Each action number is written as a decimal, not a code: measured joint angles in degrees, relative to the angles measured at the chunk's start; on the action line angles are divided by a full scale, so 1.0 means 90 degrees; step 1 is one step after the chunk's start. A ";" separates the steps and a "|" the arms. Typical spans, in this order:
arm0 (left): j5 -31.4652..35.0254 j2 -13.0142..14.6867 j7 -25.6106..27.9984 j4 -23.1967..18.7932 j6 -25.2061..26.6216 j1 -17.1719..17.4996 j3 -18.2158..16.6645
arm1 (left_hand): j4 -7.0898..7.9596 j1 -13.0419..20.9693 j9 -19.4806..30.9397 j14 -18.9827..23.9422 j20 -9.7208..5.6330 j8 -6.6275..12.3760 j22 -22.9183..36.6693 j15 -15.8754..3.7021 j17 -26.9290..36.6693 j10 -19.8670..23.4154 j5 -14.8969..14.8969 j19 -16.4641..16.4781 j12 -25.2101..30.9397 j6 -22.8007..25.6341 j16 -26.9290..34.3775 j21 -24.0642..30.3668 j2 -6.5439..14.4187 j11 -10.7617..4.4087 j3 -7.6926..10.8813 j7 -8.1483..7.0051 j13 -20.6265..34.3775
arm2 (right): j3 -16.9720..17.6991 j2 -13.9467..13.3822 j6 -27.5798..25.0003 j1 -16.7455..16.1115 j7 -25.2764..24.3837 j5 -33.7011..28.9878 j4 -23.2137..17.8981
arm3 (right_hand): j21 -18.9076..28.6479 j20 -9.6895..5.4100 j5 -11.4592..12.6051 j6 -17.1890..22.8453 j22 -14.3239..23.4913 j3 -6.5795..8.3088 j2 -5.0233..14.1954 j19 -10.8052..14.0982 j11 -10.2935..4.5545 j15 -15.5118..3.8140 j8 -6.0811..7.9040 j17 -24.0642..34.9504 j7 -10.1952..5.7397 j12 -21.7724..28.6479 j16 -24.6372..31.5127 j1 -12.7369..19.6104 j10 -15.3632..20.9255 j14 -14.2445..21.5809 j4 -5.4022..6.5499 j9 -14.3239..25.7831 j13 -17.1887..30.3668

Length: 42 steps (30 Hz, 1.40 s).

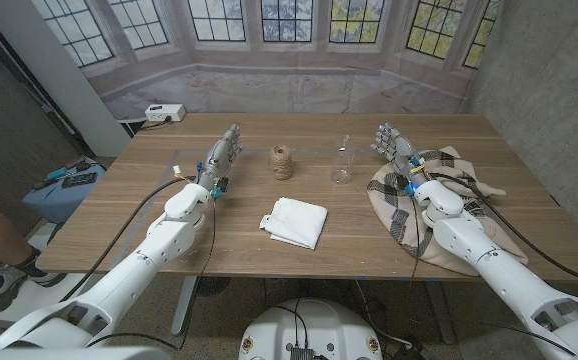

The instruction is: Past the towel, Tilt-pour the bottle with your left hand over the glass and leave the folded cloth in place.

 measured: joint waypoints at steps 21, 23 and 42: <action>0.0105 0.0010 0.0211 -0.0336 0.0124 0.0153 0.0082 | -0.0098 0.0034 -0.0001 0.0024 0.0000 0.0000 -0.0001 0.0022 -0.0001 -0.0023 0.0000 0.0000 -0.0001 0.0023 0.0000 0.0000 -0.0034 0.0022 0.0098 0.0023 -0.0001 | -0.0025 -0.0087 0.0120 -0.0015 0.0244 0.0008 0.0077 | -0.0051 0.0023 -0.0001 -0.0001 -0.0001 0.0018 0.0007 0.0022 0.0070 0.0007 0.0000 -0.0107 0.0001 0.0000 0.0000 0.0007 -0.0071 -0.0007 -0.0019 -0.0013 0.0000; 0.0123 0.0013 0.0220 -0.0356 0.0133 0.0158 0.0091 | -0.0115 0.0034 -0.0001 0.0024 0.0000 0.0000 -0.0001 0.0022 -0.0002 -0.0021 0.0000 0.0000 -0.0001 0.0022 0.0000 0.0000 -0.0034 0.0024 0.0114 0.0023 -0.0001 | -0.0030 -0.0103 0.0111 -0.0019 0.0244 -0.0012 0.0052 | -0.0051 0.0023 -0.0001 -0.0002 -0.0001 0.0018 0.0007 0.0022 0.0070 0.0007 0.0000 -0.0107 0.0001 0.0000 0.0000 0.0007 -0.0070 -0.0007 -0.0019 -0.0013 -0.0001; 0.0389 0.0231 0.0423 -0.0921 0.0231 0.0318 0.0129 | -0.0454 0.0281 -0.0002 0.0099 0.0026 0.0000 -0.0019 0.0069 -0.0018 0.0107 0.0000 0.0073 0.0024 0.0033 0.0000 -0.0043 -0.0156 0.0076 0.0304 0.0127 -0.0002 | -0.0060 -0.0188 0.0097 -0.0119 0.0208 -0.0115 -0.0138 | -0.0099 0.0023 -0.0001 -0.0003 -0.0002 0.0013 -0.0030 0.0022 0.0138 0.0041 0.0000 -0.0195 0.0070 0.0000 0.0000 0.0042 -0.0070 -0.0041 -0.0074 -0.0043 -0.0001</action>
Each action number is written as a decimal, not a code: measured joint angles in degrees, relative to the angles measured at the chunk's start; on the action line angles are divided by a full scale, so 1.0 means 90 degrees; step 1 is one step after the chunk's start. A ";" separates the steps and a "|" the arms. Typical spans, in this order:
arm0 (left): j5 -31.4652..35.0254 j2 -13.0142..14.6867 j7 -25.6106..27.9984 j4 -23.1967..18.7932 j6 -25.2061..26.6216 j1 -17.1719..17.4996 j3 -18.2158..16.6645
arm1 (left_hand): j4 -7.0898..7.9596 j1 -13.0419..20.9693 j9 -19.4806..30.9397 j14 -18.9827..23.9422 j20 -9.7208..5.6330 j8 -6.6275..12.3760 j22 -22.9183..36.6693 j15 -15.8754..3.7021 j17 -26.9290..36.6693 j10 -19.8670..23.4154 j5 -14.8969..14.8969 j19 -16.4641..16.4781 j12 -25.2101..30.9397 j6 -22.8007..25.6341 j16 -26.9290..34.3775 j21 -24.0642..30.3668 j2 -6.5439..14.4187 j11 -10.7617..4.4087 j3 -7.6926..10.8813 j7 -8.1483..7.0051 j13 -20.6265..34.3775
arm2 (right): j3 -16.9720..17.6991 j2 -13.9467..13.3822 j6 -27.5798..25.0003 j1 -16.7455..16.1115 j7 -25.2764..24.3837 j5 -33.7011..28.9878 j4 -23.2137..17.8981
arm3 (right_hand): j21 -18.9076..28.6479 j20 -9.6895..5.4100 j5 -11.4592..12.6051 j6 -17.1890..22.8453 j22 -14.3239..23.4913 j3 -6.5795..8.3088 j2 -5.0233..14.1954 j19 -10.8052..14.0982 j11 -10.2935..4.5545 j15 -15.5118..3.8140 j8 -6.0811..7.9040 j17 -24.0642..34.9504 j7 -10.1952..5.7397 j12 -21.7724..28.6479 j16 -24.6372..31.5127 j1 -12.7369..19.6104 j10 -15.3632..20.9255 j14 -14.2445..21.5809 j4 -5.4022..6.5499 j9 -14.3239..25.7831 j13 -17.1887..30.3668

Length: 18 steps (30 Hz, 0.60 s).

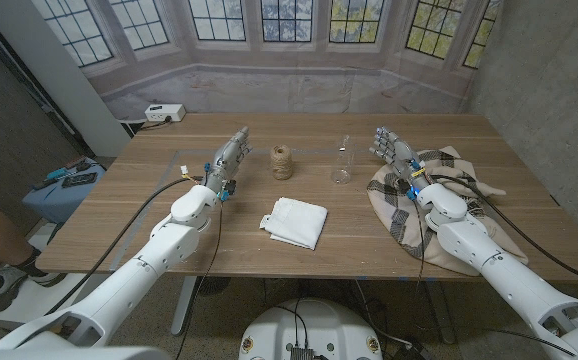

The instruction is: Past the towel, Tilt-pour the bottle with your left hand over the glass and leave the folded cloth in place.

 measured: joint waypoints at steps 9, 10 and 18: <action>0.0179 0.0168 0.0210 -0.0426 0.0164 0.0113 0.0002 | -0.0508 0.0386 0.0031 0.0305 0.0076 0.0051 0.0001 -0.0033 0.0000 0.0264 0.0069 0.0235 0.0049 0.0218 0.0000 0.0000 -0.0104 0.0013 0.0181 0.0169 0.0031 | -0.0026 -0.0011 0.0012 -0.0010 0.0011 -0.0029 -0.0033 | -0.0050 0.0000 0.0000 0.0000 0.0000 0.0029 0.0000 0.0000 0.0000 0.0000 0.0000 -0.0030 0.0000 0.0000 0.0000 0.0000 0.0000 0.0000 -0.0025 0.0001 0.0000; 0.0214 0.0190 0.0260 -0.0490 0.0209 0.0126 0.0002 | -0.0555 0.0394 0.0031 0.0315 0.0052 0.0051 0.0000 -0.0023 0.0000 0.0286 0.0069 0.0259 0.0049 0.0241 0.0000 0.0000 -0.0112 0.0010 0.0190 0.0192 0.0031 | -0.0029 -0.0011 0.0012 -0.0006 0.0017 -0.0034 -0.0033 | -0.0050 0.0000 0.0000 0.0000 0.0000 0.0029 0.0000 0.0000 0.0000 0.0000 0.0000 -0.0030 0.0000 0.0000 0.0000 0.0000 0.0000 0.0000 -0.0024 0.0001 0.0000; 0.0344 0.0345 0.0398 -0.0836 0.0405 0.0164 -0.0014 | -0.0716 0.0484 0.0031 0.0426 0.0110 0.0051 0.0019 -0.0024 0.0001 0.0395 0.0093 0.0338 0.0099 0.0331 0.0000 0.0000 -0.0154 0.0013 0.0231 0.0214 0.0030 | -0.0072 0.0025 0.0047 0.0060 0.0046 -0.0073 0.0001 | -0.0050 0.0035 0.0000 0.0000 -0.0001 0.0029 0.0000 0.0035 0.0000 0.0000 0.0000 -0.0059 -0.0001 0.0000 0.0000 0.0000 0.0000 0.0000 -0.0024 0.0001 0.0000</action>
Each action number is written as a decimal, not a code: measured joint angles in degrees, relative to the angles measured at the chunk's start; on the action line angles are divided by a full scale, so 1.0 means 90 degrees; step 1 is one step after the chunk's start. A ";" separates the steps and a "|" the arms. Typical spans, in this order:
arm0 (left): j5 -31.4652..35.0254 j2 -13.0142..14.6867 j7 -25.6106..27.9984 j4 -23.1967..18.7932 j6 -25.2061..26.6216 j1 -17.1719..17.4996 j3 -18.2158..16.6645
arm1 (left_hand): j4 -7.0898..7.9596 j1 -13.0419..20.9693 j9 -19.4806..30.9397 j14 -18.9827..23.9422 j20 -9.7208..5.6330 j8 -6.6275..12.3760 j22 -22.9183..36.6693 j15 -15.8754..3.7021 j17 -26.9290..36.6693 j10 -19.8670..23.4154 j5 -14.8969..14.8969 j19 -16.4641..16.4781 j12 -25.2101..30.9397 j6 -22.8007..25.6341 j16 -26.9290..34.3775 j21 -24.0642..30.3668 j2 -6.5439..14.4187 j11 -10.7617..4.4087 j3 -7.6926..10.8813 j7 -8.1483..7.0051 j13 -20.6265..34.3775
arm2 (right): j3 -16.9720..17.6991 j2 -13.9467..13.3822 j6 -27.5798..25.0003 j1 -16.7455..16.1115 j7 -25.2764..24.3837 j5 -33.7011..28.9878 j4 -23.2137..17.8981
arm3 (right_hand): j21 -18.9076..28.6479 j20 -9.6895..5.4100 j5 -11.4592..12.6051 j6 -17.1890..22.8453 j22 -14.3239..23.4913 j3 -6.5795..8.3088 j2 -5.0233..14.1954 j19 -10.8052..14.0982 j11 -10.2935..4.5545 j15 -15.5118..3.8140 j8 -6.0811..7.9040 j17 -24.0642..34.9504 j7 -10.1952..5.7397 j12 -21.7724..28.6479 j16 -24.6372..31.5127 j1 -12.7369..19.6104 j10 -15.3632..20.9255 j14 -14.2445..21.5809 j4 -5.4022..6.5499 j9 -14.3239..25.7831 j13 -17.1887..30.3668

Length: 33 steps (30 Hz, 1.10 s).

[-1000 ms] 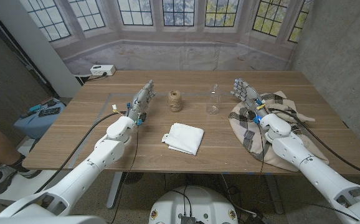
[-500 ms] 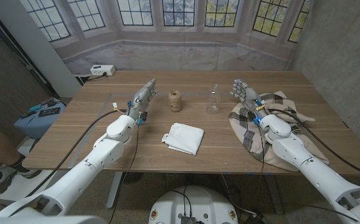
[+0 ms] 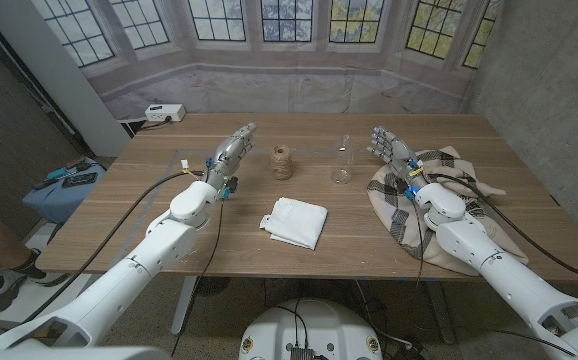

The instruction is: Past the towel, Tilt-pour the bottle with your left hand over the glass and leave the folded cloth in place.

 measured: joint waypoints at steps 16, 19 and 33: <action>0.0250 0.0067 -0.0097 -0.0209 0.0257 -0.0273 0.0176 | -0.0263 0.0152 -0.0001 0.0171 0.0001 0.0000 -0.0001 -0.0012 0.0001 0.0138 0.0000 0.0137 0.0000 0.0102 0.0050 0.0000 -0.0099 0.0000 0.0034 0.0034 -0.0001 | 0.0029 -0.0096 0.0004 -0.0082 -0.0129 -0.0073 -0.0257 | -0.0044 -0.0001 0.0000 0.0025 0.0000 0.0009 0.0000 -0.0001 0.0000 0.0000 0.0000 -0.0059 0.0025 0.0000 0.0000 0.0000 0.0000 0.0000 -0.0044 0.0001 0.0000; 0.0275 0.0046 -0.0126 -0.0208 0.0279 -0.0367 0.0249 | -0.0324 0.0190 -0.0001 0.0183 -0.0023 0.0000 -0.0001 -0.0001 0.0001 0.0161 0.0000 0.0161 0.0000 0.0126 0.0050 0.0000 -0.0137 -0.0024 0.0011 0.0011 -0.0001 | 0.0040 -0.0108 0.0003 -0.0092 -0.0134 -0.0074 -0.0276 | -0.0044 -0.0001 0.0000 0.0025 0.0000 -0.0009 0.0000 -0.0001 0.0000 0.0000 0.0000 -0.0059 0.0024 0.0000 0.0000 0.0000 0.0000 0.0000 -0.0061 0.0001 0.0000; 0.0530 -0.0078 -0.0292 -0.0209 0.0391 -0.0657 0.0542 | -0.0527 0.0312 -0.0002 0.0240 -0.0011 0.0000 -0.0002 -0.0013 0.0001 0.0196 0.0000 0.0193 0.0000 0.0136 0.0050 0.0000 -0.0194 -0.0059 -0.0019 0.0000 0.0030 | 0.0110 -0.0219 0.0036 -0.0169 -0.0076 -0.0053 -0.0375 | -0.0094 -0.0001 -0.0001 0.0012 -0.0001 -0.0007 0.0000 -0.0001 0.0000 -0.0023 0.0000 -0.0089 0.0081 0.0000 0.0010 0.0000 0.0000 -0.0023 -0.0063 -0.0031 -0.0001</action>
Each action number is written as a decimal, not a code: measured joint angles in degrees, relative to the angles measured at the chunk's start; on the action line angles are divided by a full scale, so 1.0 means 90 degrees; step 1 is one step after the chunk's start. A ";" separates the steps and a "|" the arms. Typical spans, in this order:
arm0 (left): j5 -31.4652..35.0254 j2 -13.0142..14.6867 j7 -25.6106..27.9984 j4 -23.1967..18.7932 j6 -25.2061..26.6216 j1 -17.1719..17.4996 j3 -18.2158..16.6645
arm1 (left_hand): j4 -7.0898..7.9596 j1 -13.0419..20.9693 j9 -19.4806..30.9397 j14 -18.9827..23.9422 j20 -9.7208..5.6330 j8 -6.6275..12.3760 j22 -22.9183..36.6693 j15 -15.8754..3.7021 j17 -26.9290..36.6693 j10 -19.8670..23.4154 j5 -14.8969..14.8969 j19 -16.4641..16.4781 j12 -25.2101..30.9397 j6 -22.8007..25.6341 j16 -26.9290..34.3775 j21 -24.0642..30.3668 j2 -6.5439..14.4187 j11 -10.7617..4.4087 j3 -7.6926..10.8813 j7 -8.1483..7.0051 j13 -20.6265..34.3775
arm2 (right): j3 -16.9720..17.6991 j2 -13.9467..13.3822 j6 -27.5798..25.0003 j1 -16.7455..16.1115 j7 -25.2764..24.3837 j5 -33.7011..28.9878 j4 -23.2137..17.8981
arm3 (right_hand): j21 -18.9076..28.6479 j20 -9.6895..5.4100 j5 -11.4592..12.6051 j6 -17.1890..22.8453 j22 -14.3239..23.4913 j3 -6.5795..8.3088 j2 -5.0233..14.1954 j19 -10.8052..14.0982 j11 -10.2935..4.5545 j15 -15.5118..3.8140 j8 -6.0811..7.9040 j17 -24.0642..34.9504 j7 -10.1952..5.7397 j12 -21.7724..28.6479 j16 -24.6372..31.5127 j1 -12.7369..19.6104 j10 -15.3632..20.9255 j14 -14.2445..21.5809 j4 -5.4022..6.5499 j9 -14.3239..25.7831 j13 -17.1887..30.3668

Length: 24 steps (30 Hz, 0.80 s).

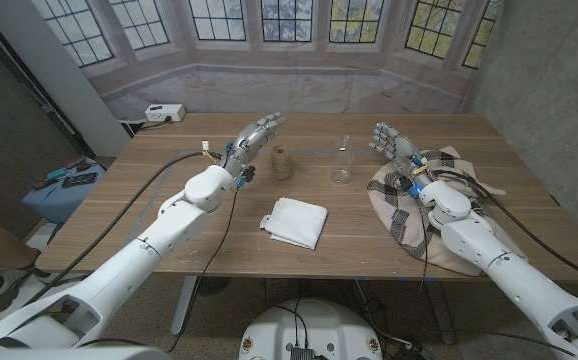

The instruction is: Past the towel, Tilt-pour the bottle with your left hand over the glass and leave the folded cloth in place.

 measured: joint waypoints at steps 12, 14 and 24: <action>0.0177 -0.0089 -0.0048 -0.0123 0.0062 -0.0074 0.0166 | -0.0069 0.0072 0.0000 0.0000 -0.0034 0.0000 0.0000 0.0000 0.0015 -0.0002 0.0000 0.0034 0.0000 0.0000 -0.0031 -0.0050 -0.0023 0.0002 -0.0016 0.0000 -0.0001 | 0.0076 -0.0146 0.0009 -0.0130 0.0038 0.0038 -0.0164 | -0.0054 0.0000 0.0000 0.0000 0.0000 0.0025 0.0000 0.0000 0.0000 0.0000 0.0000 -0.0029 0.0000 0.0000 0.0014 0.0000 0.0000 0.0000 -0.0025 0.0000 0.0000; 0.0177 -0.0094 -0.0048 -0.0135 0.0062 -0.0073 0.0175 | -0.0069 0.0090 0.0000 -0.0001 -0.0034 0.0000 0.0000 0.0000 0.0015 0.0000 0.0000 0.0033 0.0000 0.0000 -0.0031 -0.0051 -0.0006 0.0003 -0.0016 0.0000 -0.0001 | 0.0076 -0.0146 0.0009 -0.0130 0.0050 0.0043 -0.0164 | -0.0054 0.0000 -0.0001 0.0000 0.0000 0.0025 0.0000 0.0000 0.0000 0.0000 0.0000 -0.0028 -0.0001 0.0000 0.0014 0.0000 0.0000 0.0000 -0.0025 0.0001 0.0000; 0.0271 -0.0180 -0.0038 -0.0185 0.0097 -0.0099 0.0271 | -0.0096 0.0099 -0.0001 -0.0001 -0.0034 0.0000 -0.0001 0.0000 0.0015 0.0022 0.0000 0.0033 -0.0029 -0.0001 -0.0030 -0.0050 0.0003 -0.0020 -0.0043 0.0000 -0.0001 | 0.0087 -0.0196 0.0016 -0.0143 0.0134 0.0059 -0.0190 | -0.0054 0.0046 -0.0004 -0.0001 -0.0001 -0.0002 0.0033 0.0046 0.0000 0.0000 0.0000 -0.0058 -0.0001 0.0000 0.0014 0.0033 0.0000 0.0000 -0.0052 0.0001 0.0000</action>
